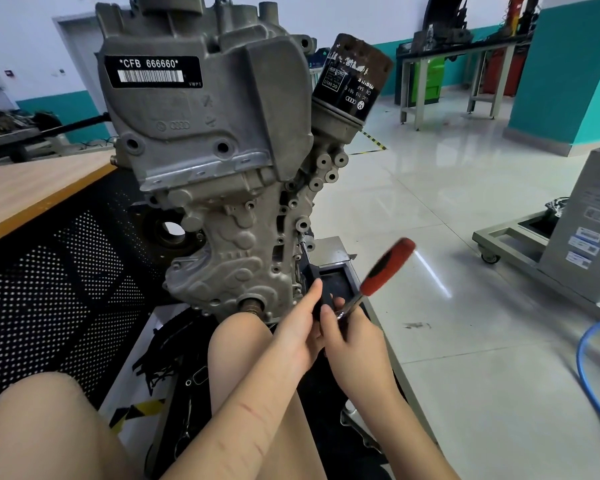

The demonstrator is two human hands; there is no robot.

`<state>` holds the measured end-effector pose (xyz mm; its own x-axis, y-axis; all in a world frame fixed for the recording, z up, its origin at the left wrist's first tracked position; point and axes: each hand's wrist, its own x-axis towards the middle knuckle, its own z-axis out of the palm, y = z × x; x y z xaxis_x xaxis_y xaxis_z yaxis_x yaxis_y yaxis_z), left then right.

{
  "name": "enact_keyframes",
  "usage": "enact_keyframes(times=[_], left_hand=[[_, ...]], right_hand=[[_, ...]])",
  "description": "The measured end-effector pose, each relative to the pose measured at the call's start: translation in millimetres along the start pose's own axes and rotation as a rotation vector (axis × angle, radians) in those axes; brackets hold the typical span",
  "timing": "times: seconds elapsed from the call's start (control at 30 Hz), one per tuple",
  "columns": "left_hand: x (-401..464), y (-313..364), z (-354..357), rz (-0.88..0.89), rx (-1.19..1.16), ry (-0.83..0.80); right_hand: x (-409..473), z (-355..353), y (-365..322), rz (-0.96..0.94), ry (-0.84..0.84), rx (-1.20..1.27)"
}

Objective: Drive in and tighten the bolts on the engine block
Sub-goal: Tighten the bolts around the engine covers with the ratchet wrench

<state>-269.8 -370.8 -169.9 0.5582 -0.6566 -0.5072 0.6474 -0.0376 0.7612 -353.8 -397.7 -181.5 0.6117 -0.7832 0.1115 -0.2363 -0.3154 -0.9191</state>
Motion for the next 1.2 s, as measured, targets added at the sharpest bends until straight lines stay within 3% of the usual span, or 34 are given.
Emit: enact_keyframes(times=[0.2,0.33,0.53,0.67,0.97,1.2], left_hand=[[3.6,-1.2,6.1,0.152,0.139,0.188],[4.0,-1.0,1.2,0.193,0.274,0.222],[-0.8,-4.8,-6.1,0.106,0.134,0.005],[2.8,-3.1,-7.6,0.132,0.205,0.029],[3.9,-5.6,-3.9,0.096,0.097,0.164],[1.9,-6.7,2.5,0.163,0.107,0.192]], right_hand=[[2.6,0.9,-2.3,0.386,-0.071,0.632],[-1.0,-0.1,-6.5,0.484,-0.148,0.787],[-0.7,1.8,-4.0,0.457,-0.132,0.744],[0.7,1.7,0.2,0.361,-0.078,0.584],[-2.3,4.5,9.4,-0.057,-0.021,-0.209],[2.3,2.1,7.4,0.1,0.019,0.257]])
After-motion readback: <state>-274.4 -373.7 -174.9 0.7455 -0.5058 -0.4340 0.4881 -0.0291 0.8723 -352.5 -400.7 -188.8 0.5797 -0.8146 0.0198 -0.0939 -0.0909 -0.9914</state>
